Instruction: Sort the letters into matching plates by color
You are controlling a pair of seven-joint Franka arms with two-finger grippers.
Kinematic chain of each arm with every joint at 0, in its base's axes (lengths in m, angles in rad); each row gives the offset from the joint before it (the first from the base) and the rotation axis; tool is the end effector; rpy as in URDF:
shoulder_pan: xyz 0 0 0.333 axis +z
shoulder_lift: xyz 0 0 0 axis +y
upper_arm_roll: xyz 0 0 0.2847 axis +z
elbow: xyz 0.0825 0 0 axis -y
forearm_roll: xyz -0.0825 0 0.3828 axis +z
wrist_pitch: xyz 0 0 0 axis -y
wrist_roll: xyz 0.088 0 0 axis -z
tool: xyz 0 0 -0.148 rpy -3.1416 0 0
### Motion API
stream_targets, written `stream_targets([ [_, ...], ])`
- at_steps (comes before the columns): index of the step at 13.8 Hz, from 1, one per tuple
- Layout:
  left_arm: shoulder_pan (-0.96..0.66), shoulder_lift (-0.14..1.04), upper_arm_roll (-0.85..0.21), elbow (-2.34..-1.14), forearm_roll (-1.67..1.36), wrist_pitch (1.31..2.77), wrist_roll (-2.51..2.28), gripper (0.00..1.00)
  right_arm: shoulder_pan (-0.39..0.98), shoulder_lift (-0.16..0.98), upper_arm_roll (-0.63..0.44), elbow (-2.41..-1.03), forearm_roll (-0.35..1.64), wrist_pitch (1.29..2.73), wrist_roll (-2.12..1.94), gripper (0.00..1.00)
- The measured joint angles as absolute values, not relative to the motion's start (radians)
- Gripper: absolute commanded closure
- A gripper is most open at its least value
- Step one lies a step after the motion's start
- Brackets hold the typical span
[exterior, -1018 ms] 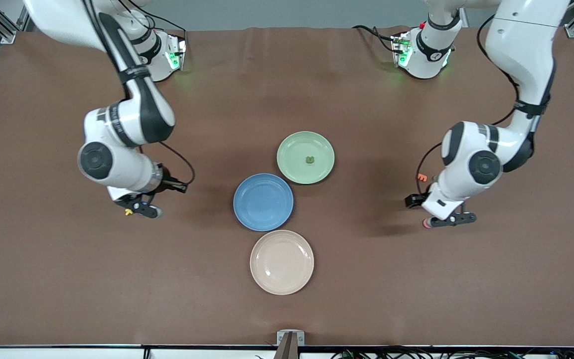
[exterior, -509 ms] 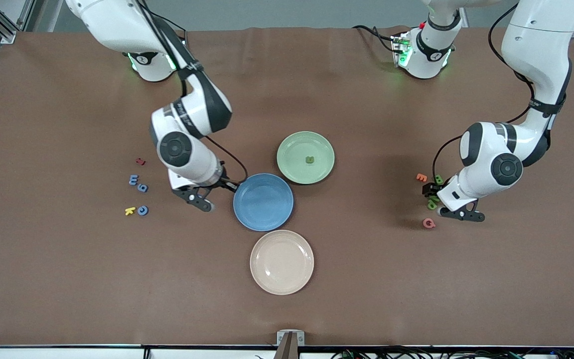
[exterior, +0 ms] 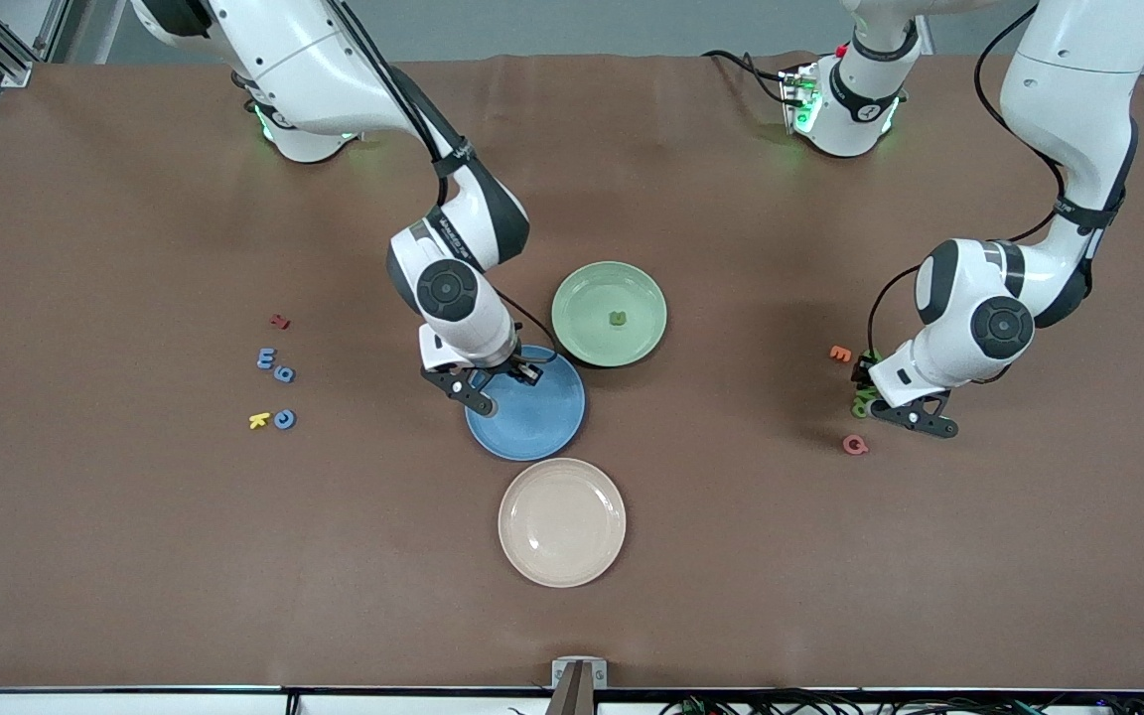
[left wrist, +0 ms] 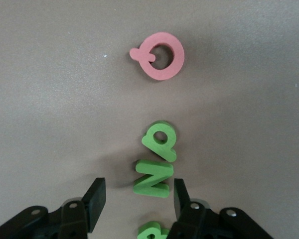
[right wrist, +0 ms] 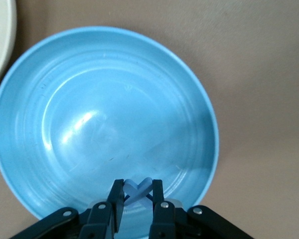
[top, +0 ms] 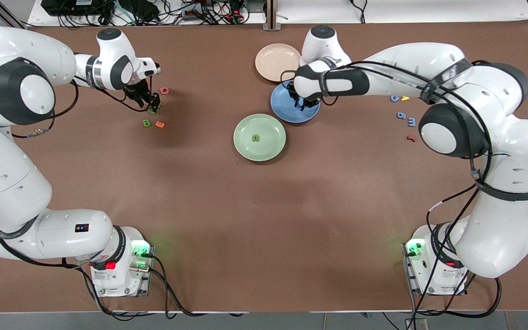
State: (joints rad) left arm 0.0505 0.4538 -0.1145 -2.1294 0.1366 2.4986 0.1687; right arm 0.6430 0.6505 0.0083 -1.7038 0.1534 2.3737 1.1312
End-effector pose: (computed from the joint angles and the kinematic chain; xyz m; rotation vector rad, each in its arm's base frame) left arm 0.5464 -0.0370 0.1185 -3.0725 0.5209 0.1254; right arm 0.5203 0.4039 0.1520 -2.9214 0.8894 0.1154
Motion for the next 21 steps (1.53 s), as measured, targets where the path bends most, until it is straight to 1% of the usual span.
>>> stream_targets([
  [2, 0.050, 0.465, -0.116, -2.140, 0.137, 2.526, 0.171, 0.46, 0.644, 0.663, 0.006, -1.697, 0.153, 2.378, 1.132, 0.86],
  [3, 0.050, 0.471, -0.116, -2.143, 0.137, 2.534, 0.171, 0.50, 0.644, 0.666, 0.005, -1.695, 0.153, 2.377, 1.132, 0.83],
  [4, 0.050, 0.474, -0.116, -2.145, 0.137, 2.539, 0.171, 0.60, 0.644, 0.667, 0.005, -1.695, 0.153, 2.377, 1.132, 0.64],
  [5, 0.050, 0.473, -0.117, -2.145, 0.137, 2.539, 0.171, 0.77, 0.645, 0.669, 0.005, -1.695, 0.153, 2.377, 1.132, 0.27],
  [6, 0.050, 0.471, -0.117, -2.145, 0.137, 2.539, 0.171, 0.94, 0.646, 0.669, 0.005, -1.694, 0.153, 2.377, 1.132, 0.00],
  [7, 0.050, 0.469, -0.120, -2.145, 0.137, 2.539, 0.171, 0.99, 0.647, 0.669, 0.005, -1.691, 0.153, 2.377, 1.132, 0.00],
  [9, 0.052, 0.465, -0.129, -2.144, 0.137, 2.539, 0.171, 1.00, 0.648, 0.669, 0.005, -1.680, 0.153, 2.373, 1.131, 0.00],
  [11, 0.055, 0.444, -0.174, -2.139, 0.137, 2.529, 0.142, 1.00, 0.648, 0.661, -0.001, -1.664, 0.152, 2.333, 1.127, 0.00],
  [13, 0.055, 0.400, -0.258, -2.117, 0.137, 2.464, 0.030, 1.00, 0.629, 0.612, -0.021, -1.638, 0.150, 2.178, 1.070, 0.00],
  [15, 0.050, 0.365, -0.364, -2.077, 0.137, 2.357, -0.135, 1.00, 0.568, 0.516, -0.036, -1.630, 0.137, 1.990, 0.957, 0.00],
  [16, 0.041, 0.360, -0.414, -2.055, 0.137, 2.315, -0.228, 1.00, 0.530, 0.465, -0.038, -1.638, 0.120, 1.922, 0.900, 0.00],
  [17, 0.025, 0.361, -0.453, -2.041, 0.137, 2.295, -0.316, 1.00, 0.497, 0.419, -0.039, -1.662, 0.096, 1.889, 0.851, 0.00],
  [19, -0.028, 0.372, -0.496, -2.027, 0.137, 2.291, -0.470, 1.00, 0.439, 0.350, -0.040, -1.746, 0.073, 1.882, 0.750, 0.00],
  [21, -0.104, 0.396, -0.504, -2.003, 0.137, 2.291, -0.601, 1.00, 0.373, 0.318, -0.042, -1.830, 0.070, 1.920, 0.616, 0.00],
])
